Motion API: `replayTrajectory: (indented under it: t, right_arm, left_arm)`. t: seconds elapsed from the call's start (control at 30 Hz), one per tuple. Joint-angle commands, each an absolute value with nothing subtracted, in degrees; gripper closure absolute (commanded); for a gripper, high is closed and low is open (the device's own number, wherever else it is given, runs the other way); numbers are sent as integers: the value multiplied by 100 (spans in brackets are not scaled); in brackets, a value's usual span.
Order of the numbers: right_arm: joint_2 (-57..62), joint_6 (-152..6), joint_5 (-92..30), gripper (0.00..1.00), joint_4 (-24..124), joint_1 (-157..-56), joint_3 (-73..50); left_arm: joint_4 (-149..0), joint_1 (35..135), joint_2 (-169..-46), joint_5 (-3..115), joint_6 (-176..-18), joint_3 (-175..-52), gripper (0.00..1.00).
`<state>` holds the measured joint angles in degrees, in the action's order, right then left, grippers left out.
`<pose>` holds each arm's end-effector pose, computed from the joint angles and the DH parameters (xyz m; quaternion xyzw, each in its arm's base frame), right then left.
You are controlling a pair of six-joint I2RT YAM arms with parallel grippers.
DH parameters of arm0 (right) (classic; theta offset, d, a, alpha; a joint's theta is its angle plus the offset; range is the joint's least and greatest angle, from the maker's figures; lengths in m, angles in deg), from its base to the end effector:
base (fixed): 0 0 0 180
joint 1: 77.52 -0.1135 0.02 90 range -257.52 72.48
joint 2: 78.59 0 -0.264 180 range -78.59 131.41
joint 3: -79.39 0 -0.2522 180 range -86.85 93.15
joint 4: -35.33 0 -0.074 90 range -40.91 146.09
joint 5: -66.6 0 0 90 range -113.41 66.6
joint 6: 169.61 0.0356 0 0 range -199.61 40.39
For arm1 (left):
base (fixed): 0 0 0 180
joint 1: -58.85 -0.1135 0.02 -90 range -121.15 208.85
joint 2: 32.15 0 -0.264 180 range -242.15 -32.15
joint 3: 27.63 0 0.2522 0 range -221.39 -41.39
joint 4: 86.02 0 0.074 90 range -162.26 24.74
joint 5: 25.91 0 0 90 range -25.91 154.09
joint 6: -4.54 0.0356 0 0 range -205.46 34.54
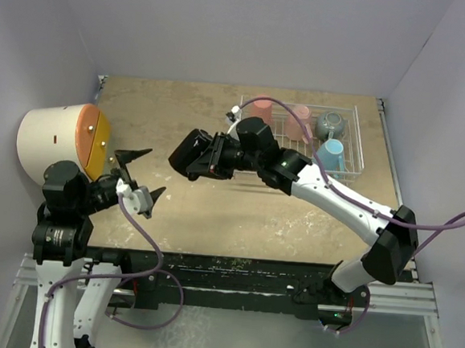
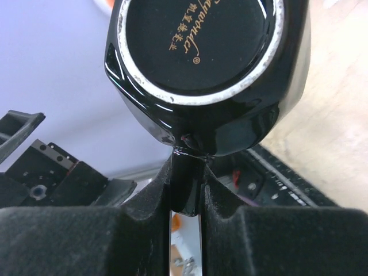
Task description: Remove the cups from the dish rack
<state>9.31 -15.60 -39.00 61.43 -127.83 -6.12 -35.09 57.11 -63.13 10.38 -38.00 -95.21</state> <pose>0.2244 0.2854 0.3701 0.0187 0.8127 0.5405 0.2169 0.0891 -0.0260 0.3762 0.5291 0.5416 -0.0966 0.6461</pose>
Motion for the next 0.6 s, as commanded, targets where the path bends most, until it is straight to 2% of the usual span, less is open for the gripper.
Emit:
replayTrajectory:
  t: [0.0,0.37,0.47,0.57]
  right_arm:
    - [718,-767,-4763,100,4246,-12901,-816]
    - [661,-525,-4814,100,3929,-13061,-1036]
    - [682,-430,-4923,100,3800,-13099,-1051]
    - [669,-204,-5102,100,3482,-13171,-1184]
  left_arm:
    - [-3428,5718,-6237,756,-2595,-9418,1]
    - [-1722,5718,-6065,969,122,-9465,1]
    - [-2312,5718,-5870,1010,-244,-9300,1]
    - [-3009,5718,-5688,957,-571,-9119,7]
